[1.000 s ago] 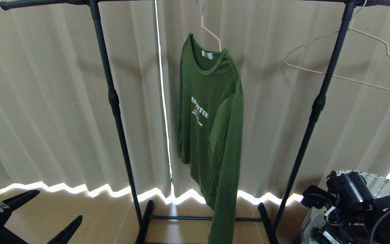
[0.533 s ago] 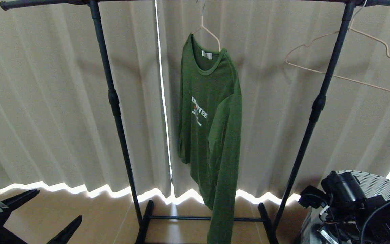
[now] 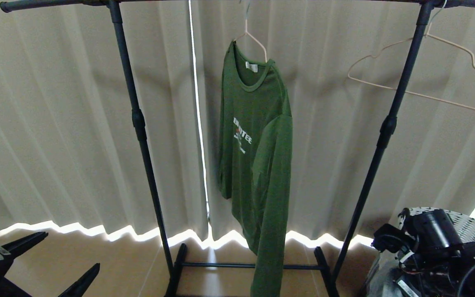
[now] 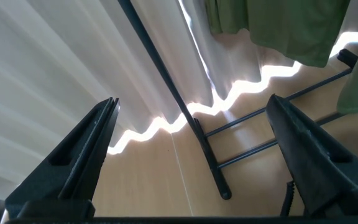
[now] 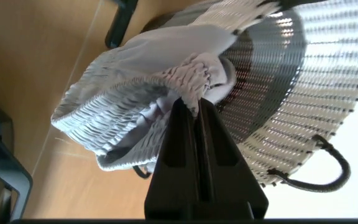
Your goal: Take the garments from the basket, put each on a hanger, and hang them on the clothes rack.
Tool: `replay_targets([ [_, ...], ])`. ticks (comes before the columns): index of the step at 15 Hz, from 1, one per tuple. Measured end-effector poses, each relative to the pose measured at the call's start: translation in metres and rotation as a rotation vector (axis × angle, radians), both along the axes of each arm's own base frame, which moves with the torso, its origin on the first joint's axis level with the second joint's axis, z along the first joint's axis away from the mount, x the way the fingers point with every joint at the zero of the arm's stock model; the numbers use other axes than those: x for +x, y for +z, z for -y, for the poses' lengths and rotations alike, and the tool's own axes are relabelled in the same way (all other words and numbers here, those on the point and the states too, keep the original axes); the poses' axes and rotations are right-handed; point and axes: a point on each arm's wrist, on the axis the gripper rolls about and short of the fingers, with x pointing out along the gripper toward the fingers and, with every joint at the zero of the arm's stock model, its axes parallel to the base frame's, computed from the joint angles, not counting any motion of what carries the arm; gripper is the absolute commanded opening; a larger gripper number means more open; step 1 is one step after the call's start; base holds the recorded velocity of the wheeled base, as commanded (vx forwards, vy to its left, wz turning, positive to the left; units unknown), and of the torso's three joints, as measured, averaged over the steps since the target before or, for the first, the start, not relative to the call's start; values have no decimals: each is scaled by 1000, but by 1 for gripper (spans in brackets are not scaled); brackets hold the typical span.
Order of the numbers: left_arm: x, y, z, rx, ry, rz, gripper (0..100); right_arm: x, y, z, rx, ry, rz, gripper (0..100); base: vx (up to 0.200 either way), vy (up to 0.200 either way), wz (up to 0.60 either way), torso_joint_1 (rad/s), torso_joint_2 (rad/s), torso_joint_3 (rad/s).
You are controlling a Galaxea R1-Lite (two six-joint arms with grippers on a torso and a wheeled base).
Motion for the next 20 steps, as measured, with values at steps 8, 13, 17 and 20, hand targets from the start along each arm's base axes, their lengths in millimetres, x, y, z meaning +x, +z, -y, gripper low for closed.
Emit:
replay_targets([
  [8,0,0,0,0,5,2,100,-16,59,2,83,-14,340,0,-125,0,0,3,1,0],
  [13,-1,0,-1,0,6,5,100,-15,67,2,95,-14,412,0,-200,0,0,0,4,5],
  [17,-2,-1,-1,1,3,6,100,-14,70,0,116,-3,442,0,0,0,0,0,0,0],
  [20,-6,0,1,-3,-30,22,100,-15,74,-11,214,29,477,0,0,0,0,0,0,0],
])
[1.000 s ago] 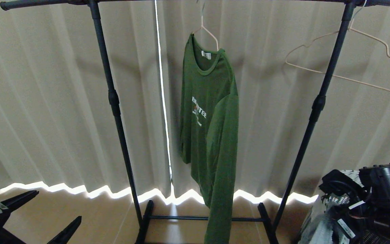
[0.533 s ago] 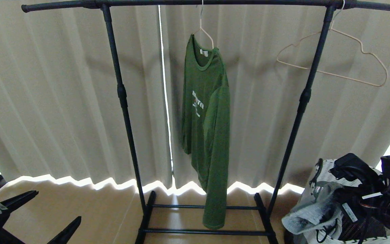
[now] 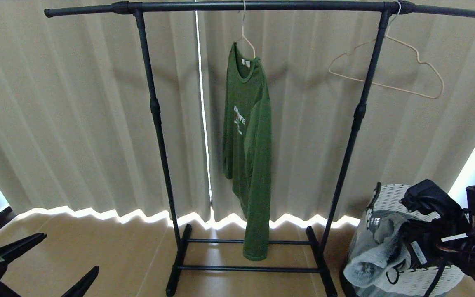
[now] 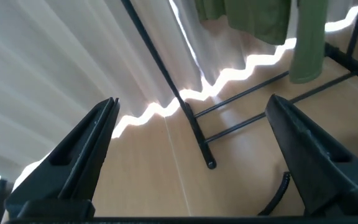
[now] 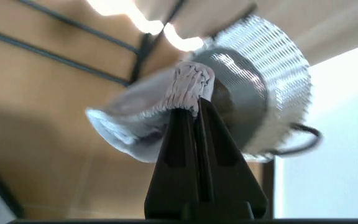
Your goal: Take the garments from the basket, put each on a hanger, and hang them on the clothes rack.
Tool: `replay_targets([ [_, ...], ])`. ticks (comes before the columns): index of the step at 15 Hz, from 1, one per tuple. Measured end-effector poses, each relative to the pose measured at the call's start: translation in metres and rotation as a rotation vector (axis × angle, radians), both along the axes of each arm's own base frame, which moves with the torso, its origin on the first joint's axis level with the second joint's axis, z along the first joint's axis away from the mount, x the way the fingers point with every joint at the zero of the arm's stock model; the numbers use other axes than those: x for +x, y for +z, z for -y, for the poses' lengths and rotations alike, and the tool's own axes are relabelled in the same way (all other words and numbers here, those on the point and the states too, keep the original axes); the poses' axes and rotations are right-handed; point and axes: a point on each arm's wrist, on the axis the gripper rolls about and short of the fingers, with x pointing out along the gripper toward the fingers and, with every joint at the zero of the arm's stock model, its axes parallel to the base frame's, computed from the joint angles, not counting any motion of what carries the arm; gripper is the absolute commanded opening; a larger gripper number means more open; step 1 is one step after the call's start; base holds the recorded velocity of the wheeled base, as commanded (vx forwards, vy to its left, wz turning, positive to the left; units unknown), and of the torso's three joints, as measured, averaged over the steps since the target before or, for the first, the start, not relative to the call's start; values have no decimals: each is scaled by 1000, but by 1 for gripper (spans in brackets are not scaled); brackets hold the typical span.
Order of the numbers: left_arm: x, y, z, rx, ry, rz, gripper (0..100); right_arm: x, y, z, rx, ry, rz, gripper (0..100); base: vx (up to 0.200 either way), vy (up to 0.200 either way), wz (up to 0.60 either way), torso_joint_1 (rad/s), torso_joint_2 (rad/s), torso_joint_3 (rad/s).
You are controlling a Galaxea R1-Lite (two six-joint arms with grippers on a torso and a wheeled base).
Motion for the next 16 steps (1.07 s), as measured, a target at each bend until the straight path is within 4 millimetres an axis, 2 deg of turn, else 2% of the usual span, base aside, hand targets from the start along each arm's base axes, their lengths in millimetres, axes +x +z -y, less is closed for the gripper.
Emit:
replay_targets([
  [4,2,18,11,-16,-134,61,100,0,24,-18,93,139,98,0,0,0,0,0,0,0],
  [7,19,35,27,-44,-215,43,100,6,49,-33,143,222,186,0,0,0,0,0,0,0],
  [9,39,42,44,-61,-259,-8,100,15,72,-51,256,276,254,0,0,0,0,0,0,0],
  [12,76,47,84,-85,-326,-92,100,24,103,-81,435,336,312,0,0,0,0,0,0,0],
  [14,90,48,126,-140,-392,-153,100,24,120,-98,505,389,343,0,0,0,0,0,0,0],
  [16,97,43,169,-193,-448,-223,100,23,130,-107,542,454,356,0,0,0,0,0,0,0],
])
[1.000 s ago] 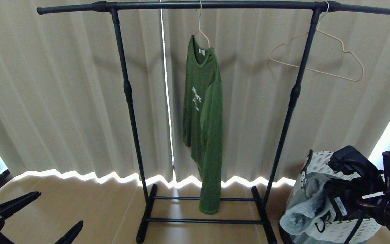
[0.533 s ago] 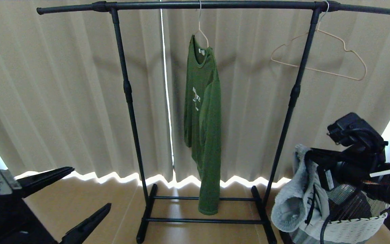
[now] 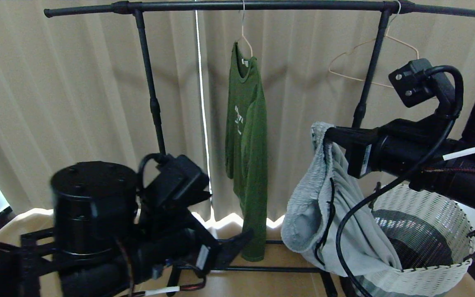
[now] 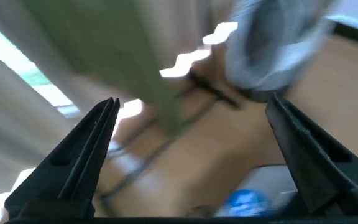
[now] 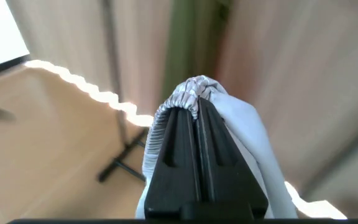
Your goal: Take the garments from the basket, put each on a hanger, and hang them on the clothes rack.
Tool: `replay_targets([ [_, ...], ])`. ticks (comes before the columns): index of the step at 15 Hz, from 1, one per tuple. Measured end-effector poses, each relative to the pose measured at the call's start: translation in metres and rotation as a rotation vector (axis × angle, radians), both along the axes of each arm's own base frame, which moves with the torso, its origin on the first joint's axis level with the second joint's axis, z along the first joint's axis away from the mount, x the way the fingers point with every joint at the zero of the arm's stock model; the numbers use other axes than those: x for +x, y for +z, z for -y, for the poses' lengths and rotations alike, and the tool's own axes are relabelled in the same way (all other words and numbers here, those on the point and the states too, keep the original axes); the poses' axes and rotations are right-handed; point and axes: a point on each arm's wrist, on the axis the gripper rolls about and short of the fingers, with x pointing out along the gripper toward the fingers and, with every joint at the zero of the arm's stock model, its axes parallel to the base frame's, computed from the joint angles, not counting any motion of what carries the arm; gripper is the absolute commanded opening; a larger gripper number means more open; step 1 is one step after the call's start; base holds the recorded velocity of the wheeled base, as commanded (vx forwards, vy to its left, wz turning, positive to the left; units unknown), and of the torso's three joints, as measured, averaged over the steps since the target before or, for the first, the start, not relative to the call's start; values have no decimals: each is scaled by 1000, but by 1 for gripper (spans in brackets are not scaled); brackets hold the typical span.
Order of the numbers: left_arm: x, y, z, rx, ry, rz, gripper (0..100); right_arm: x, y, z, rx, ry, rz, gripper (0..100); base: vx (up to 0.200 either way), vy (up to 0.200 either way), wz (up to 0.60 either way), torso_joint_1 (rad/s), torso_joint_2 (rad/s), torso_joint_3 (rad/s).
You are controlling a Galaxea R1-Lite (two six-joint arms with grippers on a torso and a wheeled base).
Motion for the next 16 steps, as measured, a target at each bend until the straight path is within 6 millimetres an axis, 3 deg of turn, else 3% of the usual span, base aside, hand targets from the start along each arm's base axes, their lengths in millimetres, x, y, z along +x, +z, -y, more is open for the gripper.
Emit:
replay_targets([
  [3,17,-15,49,-38,-18,-69,100,-8,11,-9,45,66,20,0,0,0,0,0,0,0],
  [6,37,-37,77,-40,5,-115,100,-19,19,-16,77,123,41,0,0,0,0,0,0,0],
  [10,65,-58,83,-52,80,-179,100,-28,28,-16,101,204,64,0,0,0,0,0,0,0],
  [14,73,-78,61,-2,142,-232,100,-29,34,-14,115,203,82,0,0,0,0,0,0,0],
  [15,71,-81,57,8,149,-241,0,-28,36,-13,118,199,87,0,0,0,0,0,0,0],
  [16,69,-83,53,18,154,-249,0,-27,38,-12,121,195,91,0,0,0,0,0,0,0],
])
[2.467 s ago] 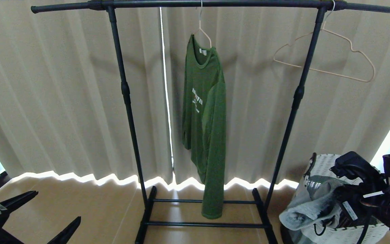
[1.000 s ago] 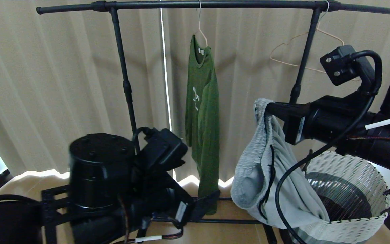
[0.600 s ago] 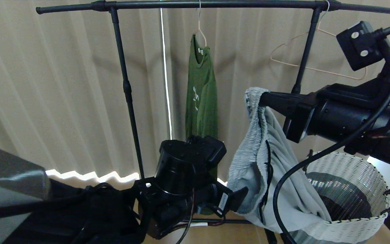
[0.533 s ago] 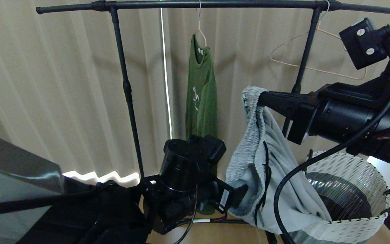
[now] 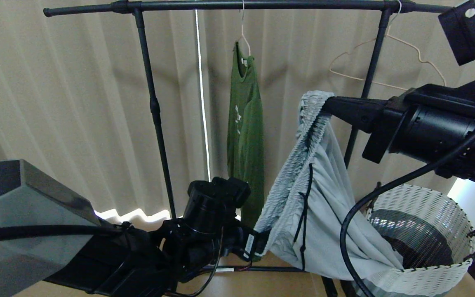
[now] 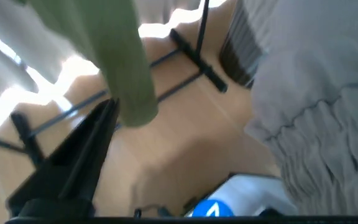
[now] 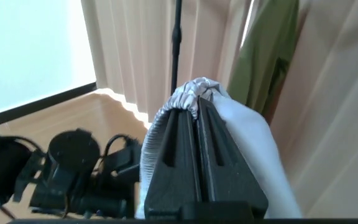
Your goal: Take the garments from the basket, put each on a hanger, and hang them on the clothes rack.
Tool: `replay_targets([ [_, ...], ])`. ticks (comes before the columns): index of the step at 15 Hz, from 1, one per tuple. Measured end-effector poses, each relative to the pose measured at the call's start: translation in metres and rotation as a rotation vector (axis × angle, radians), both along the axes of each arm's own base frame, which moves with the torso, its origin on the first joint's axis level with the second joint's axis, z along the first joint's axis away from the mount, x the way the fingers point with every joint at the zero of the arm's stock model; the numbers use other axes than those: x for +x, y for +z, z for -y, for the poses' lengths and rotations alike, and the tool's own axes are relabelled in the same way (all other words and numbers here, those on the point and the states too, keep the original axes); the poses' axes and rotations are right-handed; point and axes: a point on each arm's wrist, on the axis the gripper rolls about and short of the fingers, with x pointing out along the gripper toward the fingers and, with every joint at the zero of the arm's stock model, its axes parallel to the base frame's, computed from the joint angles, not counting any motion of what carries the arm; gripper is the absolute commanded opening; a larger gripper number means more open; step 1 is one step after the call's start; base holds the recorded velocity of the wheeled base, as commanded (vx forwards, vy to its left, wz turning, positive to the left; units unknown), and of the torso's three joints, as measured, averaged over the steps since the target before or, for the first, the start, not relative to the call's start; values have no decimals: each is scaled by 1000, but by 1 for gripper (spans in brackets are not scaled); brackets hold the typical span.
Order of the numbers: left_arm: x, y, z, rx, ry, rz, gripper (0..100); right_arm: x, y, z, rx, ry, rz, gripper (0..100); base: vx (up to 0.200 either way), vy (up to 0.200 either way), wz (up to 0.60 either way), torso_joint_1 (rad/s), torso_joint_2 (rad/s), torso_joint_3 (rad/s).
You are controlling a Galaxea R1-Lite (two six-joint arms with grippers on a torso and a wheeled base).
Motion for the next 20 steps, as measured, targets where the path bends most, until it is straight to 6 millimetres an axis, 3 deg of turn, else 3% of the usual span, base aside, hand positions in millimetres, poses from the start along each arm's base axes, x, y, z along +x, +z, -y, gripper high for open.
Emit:
replay_targets([
  [4,-17,0,-13,14,4,19,0,6,0,4,5,-31,-27,0,0,0,0,0,0,0],
  [6,-33,11,-24,27,-22,69,0,13,-6,7,-6,-55,-58,0,0,0,0,0,0,0],
  [9,-41,40,-52,89,-15,117,0,25,-10,8,-19,-90,-70,0,0,0,0,0,0,0],
  [11,-37,80,-68,114,22,120,0,43,-7,6,-17,-127,-59,0,0,0,0,0,0,0],
  [15,-30,208,-98,15,126,309,0,73,15,0,22,-166,9,0,0,0,0,0,0,0],
  [17,-34,261,-112,-21,164,431,0,80,19,0,31,-179,25,0,0,0,0,0,0,0],
  [19,-35,281,-119,-29,187,478,0,85,17,4,28,-206,20,0,0,0,0,0,0,0],
  [20,-32,277,-119,-12,190,464,0,88,12,8,17,-225,6,0,0,0,0,0,0,0],
])
